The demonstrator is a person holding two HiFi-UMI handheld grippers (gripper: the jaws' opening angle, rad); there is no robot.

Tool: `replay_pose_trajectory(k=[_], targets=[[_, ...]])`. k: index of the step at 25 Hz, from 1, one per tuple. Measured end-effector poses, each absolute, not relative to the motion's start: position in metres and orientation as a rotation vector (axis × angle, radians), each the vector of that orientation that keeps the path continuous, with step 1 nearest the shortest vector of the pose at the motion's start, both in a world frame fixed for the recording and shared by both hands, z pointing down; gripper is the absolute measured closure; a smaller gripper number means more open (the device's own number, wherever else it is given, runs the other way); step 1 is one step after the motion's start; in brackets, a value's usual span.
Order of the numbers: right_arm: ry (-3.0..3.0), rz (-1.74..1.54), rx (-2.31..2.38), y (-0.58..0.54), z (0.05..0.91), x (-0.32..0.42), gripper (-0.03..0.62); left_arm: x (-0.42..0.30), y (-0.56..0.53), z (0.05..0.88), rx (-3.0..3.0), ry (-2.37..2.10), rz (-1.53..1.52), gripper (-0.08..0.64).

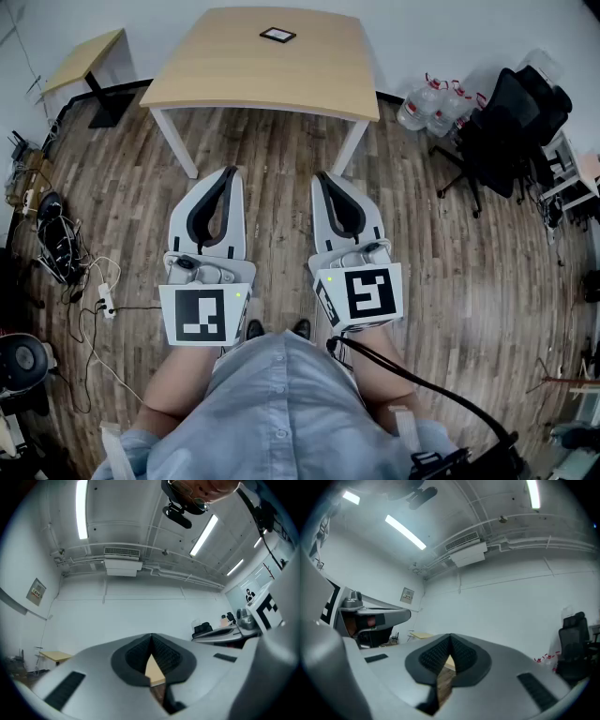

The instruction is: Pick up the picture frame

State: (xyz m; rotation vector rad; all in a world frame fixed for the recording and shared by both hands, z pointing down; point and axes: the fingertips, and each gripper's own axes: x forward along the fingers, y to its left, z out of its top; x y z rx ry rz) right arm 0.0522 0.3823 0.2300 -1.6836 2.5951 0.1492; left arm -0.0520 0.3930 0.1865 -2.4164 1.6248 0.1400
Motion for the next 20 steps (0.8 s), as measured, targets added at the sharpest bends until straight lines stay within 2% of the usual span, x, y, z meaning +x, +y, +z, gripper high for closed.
replay_pose_trajectory(k=[20], targets=[[2.649, 0.098, -1.568, 0.370, 0.239, 0.091, 0.591, -0.017, 0.390, 0.204, -2.381, 1.716, 0.055, 0.559]])
